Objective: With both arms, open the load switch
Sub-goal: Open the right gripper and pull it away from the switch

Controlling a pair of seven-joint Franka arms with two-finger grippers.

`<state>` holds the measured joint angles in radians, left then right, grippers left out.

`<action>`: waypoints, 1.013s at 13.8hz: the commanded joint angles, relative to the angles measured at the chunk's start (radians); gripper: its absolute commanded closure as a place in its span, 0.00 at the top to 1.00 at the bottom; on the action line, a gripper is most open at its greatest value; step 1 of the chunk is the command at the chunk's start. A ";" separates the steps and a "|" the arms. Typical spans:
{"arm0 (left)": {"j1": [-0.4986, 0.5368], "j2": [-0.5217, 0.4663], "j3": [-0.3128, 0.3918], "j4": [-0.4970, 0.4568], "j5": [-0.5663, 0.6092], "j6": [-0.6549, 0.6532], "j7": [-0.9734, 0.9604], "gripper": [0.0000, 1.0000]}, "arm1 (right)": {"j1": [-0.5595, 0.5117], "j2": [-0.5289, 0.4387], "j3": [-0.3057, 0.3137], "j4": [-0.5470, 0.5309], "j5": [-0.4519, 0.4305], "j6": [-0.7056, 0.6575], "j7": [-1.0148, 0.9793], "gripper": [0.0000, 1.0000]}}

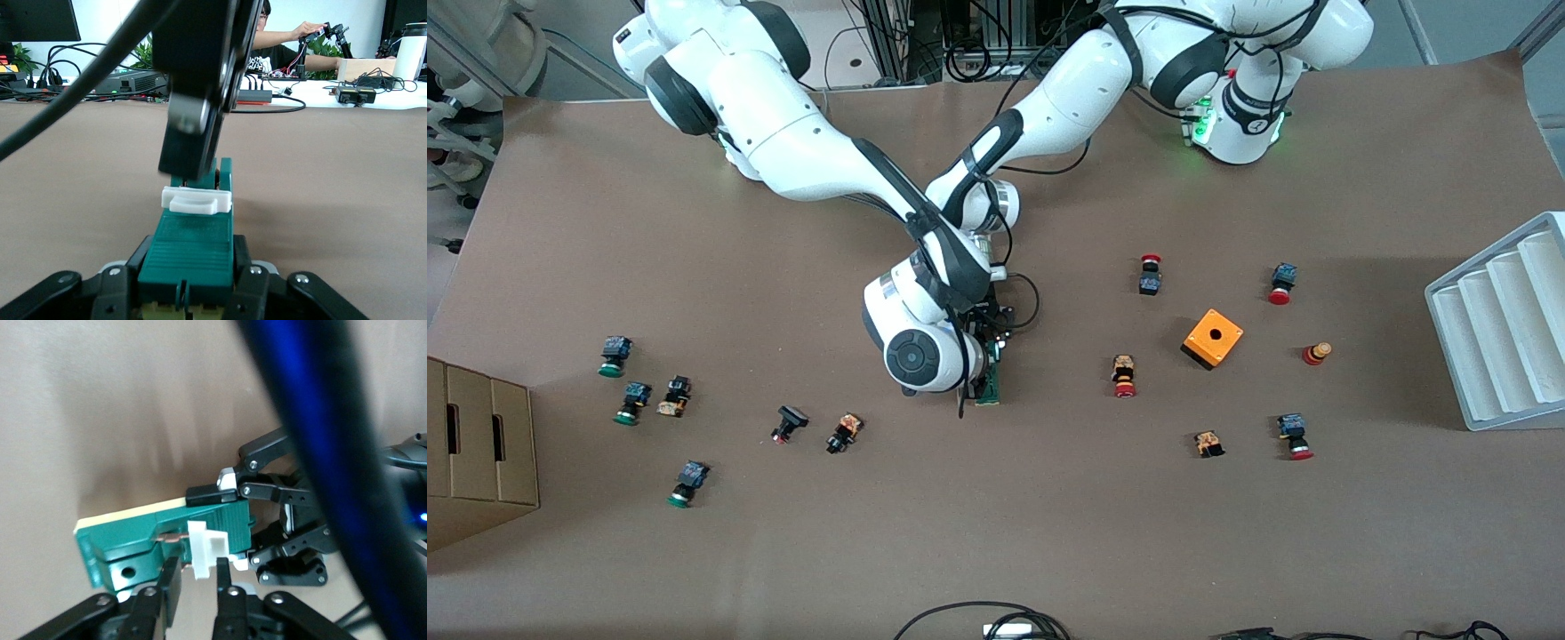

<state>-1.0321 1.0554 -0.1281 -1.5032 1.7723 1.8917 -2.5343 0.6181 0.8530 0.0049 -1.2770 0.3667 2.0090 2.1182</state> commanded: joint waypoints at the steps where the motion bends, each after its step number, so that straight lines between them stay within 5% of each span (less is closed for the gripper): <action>1: 0.001 0.018 -0.008 0.024 0.010 0.000 0.012 0.43 | -0.041 -0.063 0.006 0.028 -0.015 -0.084 0.000 0.61; 3: 0.001 0.018 -0.008 0.024 0.010 0.000 0.012 0.43 | -0.067 -0.113 0.003 0.027 -0.017 -0.119 -0.088 0.82; 4: 0.001 0.018 -0.008 0.024 0.010 0.000 0.012 0.43 | -0.092 -0.141 0.003 0.027 -0.018 -0.156 -0.148 0.84; 5: 0.004 0.018 -0.008 0.024 0.009 0.000 0.012 0.45 | -0.118 -0.173 0.003 0.021 -0.020 -0.186 -0.223 0.99; 7: 0.004 0.017 -0.008 0.024 0.007 0.001 0.009 0.60 | -0.156 -0.242 0.004 0.007 -0.029 -0.235 -0.369 1.00; 9: 0.006 0.017 -0.008 0.024 0.009 0.001 0.003 0.99 | -0.184 -0.300 0.004 -0.011 -0.075 -0.288 -0.510 1.00; 14: 0.006 0.009 -0.018 0.023 -0.001 0.001 0.000 1.00 | -0.302 -0.458 0.006 -0.028 -0.075 -0.505 -0.918 1.00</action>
<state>-1.0319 1.0555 -0.1333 -1.5018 1.7722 1.8926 -2.5346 0.3664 0.4815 -0.0008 -1.2561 0.3072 1.5763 1.3422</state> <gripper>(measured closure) 0.000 0.000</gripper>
